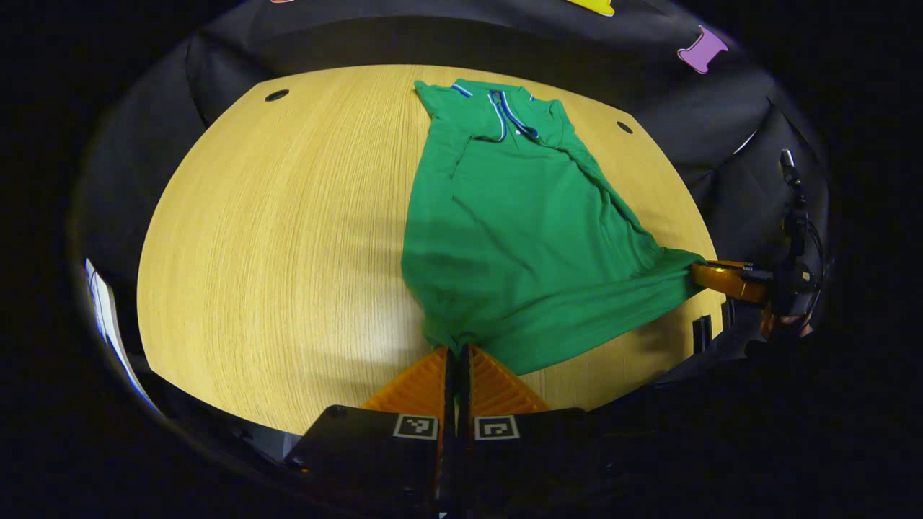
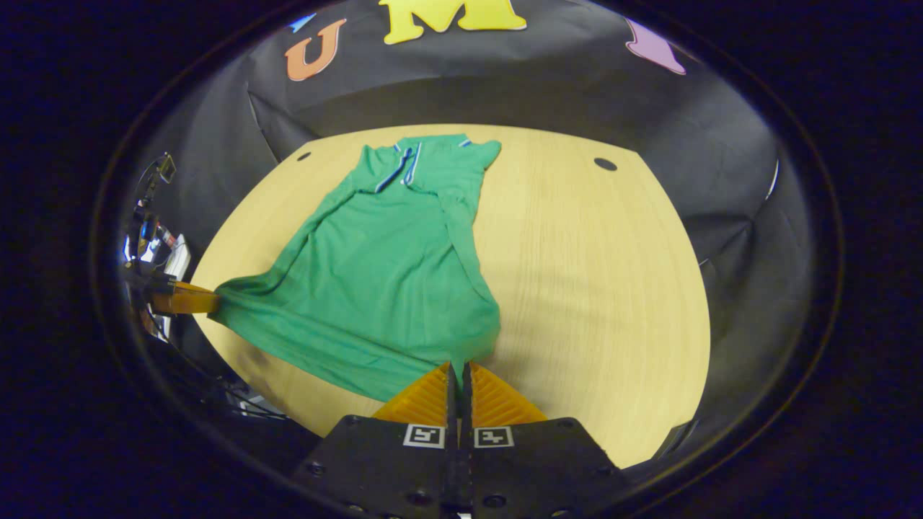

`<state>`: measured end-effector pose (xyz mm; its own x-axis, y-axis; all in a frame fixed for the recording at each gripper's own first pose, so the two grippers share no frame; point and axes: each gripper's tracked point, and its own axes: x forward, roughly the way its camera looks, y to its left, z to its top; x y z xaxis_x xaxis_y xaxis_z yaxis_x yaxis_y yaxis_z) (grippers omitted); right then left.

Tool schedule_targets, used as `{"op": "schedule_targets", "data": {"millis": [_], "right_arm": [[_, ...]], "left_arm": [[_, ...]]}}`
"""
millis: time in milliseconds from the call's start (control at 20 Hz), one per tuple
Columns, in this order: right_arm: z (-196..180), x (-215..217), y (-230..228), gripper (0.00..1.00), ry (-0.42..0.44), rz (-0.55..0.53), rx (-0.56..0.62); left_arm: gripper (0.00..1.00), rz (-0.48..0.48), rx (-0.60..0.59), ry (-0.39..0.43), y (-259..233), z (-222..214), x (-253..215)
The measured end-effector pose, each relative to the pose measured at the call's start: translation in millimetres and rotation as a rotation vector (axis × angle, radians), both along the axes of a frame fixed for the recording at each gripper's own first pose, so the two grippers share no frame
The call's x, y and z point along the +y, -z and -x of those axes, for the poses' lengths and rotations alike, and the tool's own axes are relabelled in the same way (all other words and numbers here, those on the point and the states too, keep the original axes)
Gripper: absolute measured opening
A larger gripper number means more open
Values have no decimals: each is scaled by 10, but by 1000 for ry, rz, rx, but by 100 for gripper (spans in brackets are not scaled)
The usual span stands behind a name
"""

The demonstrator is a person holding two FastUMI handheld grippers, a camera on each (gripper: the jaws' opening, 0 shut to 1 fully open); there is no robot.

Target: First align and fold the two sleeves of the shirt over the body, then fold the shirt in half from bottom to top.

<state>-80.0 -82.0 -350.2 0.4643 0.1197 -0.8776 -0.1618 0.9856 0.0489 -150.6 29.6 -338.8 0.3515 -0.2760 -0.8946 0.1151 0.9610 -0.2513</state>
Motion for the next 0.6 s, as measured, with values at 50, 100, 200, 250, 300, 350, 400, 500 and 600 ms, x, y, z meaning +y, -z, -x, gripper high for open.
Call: {"op": "schedule_targets", "data": {"millis": [50,100,200,250,300,350,400,500,600], "right_arm": [[-91,12,-84,0,-1,0,-22],[-195,20,-165,0,-2,4,-47],[-385,14,-328,0,-3,21,-97],[-487,25,-417,0,-4,27,-124],[-579,34,-510,0,-6,26,-149],[-673,46,-606,0,-6,24,-173],[-788,47,-702,0,0,22,-197],[-992,76,-856,0,16,6,-237],[-1209,62,-968,0,25,3,-268]], "left_arm": [[6,-7,-16,3,-51,-90,14],[6,-7,-39,4,-115,-181,4],[6,-8,-99,3,-276,-407,26],[6,-14,-132,4,-341,-539,38],[6,-21,-164,2,-399,-680,47],[6,-29,-182,-12,-455,-808,81],[5,-17,-201,-25,-506,-934,59],[6,3,-244,-45,-630,-1167,13],[5,-11,-293,-39,-755,-1433,24]]}}
